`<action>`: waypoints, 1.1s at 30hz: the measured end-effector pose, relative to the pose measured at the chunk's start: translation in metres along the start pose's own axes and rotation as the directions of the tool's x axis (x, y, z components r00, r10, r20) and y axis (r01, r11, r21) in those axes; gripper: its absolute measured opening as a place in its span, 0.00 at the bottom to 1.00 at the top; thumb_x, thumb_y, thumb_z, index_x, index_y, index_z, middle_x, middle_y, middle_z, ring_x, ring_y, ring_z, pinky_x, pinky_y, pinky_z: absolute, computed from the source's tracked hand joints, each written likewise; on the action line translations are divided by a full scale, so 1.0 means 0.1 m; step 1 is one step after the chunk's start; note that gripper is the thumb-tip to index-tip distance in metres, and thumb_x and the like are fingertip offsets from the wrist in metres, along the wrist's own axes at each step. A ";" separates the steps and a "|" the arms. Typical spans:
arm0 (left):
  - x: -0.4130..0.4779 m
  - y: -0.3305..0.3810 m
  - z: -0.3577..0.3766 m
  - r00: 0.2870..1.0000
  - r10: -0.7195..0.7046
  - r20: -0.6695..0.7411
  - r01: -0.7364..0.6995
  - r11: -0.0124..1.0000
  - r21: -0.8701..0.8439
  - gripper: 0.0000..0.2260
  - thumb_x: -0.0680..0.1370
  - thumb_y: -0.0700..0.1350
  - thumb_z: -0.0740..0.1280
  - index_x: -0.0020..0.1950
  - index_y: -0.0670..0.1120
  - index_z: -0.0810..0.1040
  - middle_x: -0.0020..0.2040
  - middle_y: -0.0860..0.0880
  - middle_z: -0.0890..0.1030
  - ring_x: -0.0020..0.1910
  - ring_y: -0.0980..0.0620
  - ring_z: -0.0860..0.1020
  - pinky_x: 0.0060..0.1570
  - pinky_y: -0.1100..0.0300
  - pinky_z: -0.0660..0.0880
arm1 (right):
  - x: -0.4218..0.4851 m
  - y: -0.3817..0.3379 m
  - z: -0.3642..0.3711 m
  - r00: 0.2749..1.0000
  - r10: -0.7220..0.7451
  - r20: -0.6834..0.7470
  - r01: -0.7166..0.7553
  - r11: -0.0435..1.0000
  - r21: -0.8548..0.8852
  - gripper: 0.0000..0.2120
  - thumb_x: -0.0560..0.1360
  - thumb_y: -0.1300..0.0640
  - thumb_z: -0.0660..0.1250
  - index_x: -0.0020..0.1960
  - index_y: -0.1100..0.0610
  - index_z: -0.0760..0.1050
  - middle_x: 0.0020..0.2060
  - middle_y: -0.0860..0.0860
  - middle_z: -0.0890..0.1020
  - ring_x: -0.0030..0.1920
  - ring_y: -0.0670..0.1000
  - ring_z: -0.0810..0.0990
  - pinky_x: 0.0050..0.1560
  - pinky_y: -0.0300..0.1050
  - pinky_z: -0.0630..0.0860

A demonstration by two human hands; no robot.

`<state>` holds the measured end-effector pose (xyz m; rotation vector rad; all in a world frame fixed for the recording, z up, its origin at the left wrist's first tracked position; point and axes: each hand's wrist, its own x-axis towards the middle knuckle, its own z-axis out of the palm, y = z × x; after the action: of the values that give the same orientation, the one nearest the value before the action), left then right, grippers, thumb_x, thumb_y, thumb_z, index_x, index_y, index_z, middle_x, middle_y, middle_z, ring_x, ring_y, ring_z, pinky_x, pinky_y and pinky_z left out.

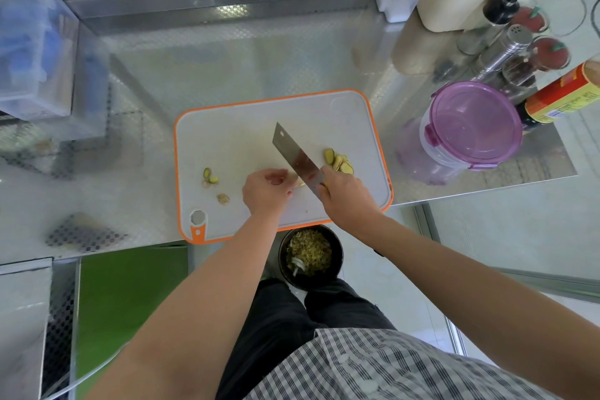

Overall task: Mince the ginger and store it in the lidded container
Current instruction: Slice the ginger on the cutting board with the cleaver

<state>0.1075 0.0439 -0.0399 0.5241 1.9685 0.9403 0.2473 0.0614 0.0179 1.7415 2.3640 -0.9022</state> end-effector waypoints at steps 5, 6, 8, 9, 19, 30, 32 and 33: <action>0.00 0.01 0.02 0.999 -0.032 -0.027 0.033 0.999 0.043 0.09 0.68 0.47 0.77 0.33 0.51 0.78 0.28 0.55 0.81 0.34 0.49 0.84 0.48 0.51 0.80 | -0.01 -0.02 0.02 1.000 0.006 0.017 -0.005 0.998 -0.058 0.05 0.80 0.59 0.56 0.53 0.59 0.66 0.41 0.53 0.69 0.39 0.56 0.67 0.37 0.48 0.64; 0.00 0.01 0.02 0.999 -0.036 -0.029 0.037 0.998 0.044 0.09 0.68 0.47 0.77 0.32 0.51 0.78 0.26 0.56 0.80 0.35 0.49 0.84 0.49 0.51 0.80 | -0.03 -0.02 0.02 1.000 0.008 0.027 -0.007 0.997 -0.071 0.04 0.80 0.60 0.56 0.52 0.59 0.66 0.41 0.53 0.70 0.39 0.56 0.67 0.37 0.47 0.64; 0.01 0.01 0.03 0.999 -0.042 -0.026 0.043 0.998 0.040 0.10 0.68 0.47 0.77 0.31 0.51 0.78 0.23 0.58 0.78 0.35 0.49 0.83 0.49 0.52 0.80 | -0.05 -0.01 0.03 0.999 0.025 0.043 -0.021 0.996 -0.091 0.01 0.79 0.61 0.56 0.49 0.57 0.63 0.40 0.53 0.70 0.38 0.57 0.68 0.37 0.47 0.64; 0.01 0.02 0.03 0.999 -0.047 -0.023 0.047 0.998 0.035 0.10 0.68 0.46 0.77 0.30 0.51 0.78 0.22 0.58 0.78 0.34 0.49 0.83 0.49 0.53 0.80 | -0.05 -0.02 0.04 0.998 0.032 0.048 -0.027 0.995 -0.100 0.03 0.79 0.61 0.56 0.48 0.56 0.62 0.40 0.53 0.70 0.38 0.57 0.68 0.37 0.48 0.65; 0.03 0.01 0.00 1.000 -0.028 -0.005 0.028 0.999 0.031 0.10 0.65 0.43 0.79 0.33 0.50 0.79 0.31 0.51 0.82 0.33 0.48 0.83 0.47 0.51 0.80 | 0.26 -0.15 0.25 0.996 0.082 0.028 -0.080 0.994 -0.070 0.02 0.79 0.62 0.57 0.49 0.58 0.63 0.44 0.57 0.76 0.42 0.59 0.76 0.36 0.47 0.66; 0.04 0.01 0.00 0.997 -0.074 -0.010 0.074 0.997 -0.007 0.09 0.64 0.42 0.80 0.34 0.48 0.80 0.28 0.54 0.81 0.31 0.50 0.83 0.46 0.54 0.81 | 0.13 -0.04 0.09 0.998 0.053 -0.024 -0.052 0.997 0.060 0.09 0.81 0.55 0.56 0.54 0.61 0.67 0.43 0.56 0.71 0.42 0.58 0.70 0.38 0.48 0.65; 0.04 0.00 0.00 0.997 -0.083 -0.009 0.082 0.996 -0.022 0.10 0.65 0.40 0.80 0.32 0.48 0.80 0.28 0.54 0.81 0.31 0.49 0.83 0.47 0.51 0.81 | 0.07 -0.05 0.06 0.999 0.047 -0.002 -0.047 0.998 0.032 0.07 0.81 0.55 0.56 0.51 0.60 0.65 0.42 0.57 0.72 0.41 0.58 0.68 0.38 0.48 0.63; 0.05 0.00 0.00 0.996 -0.084 -0.010 0.084 0.996 -0.024 0.10 0.65 0.40 0.80 0.32 0.49 0.80 0.27 0.54 0.81 0.31 0.49 0.83 0.48 0.51 0.81 | 0.06 -0.06 0.05 0.999 0.045 0.006 -0.045 0.999 0.026 0.06 0.81 0.55 0.55 0.49 0.58 0.64 0.40 0.56 0.71 0.40 0.57 0.67 0.37 0.48 0.63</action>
<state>0.1051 0.0470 -0.0425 0.4201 1.9713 0.9147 0.2382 0.0625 0.0142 1.7917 2.3099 -0.9344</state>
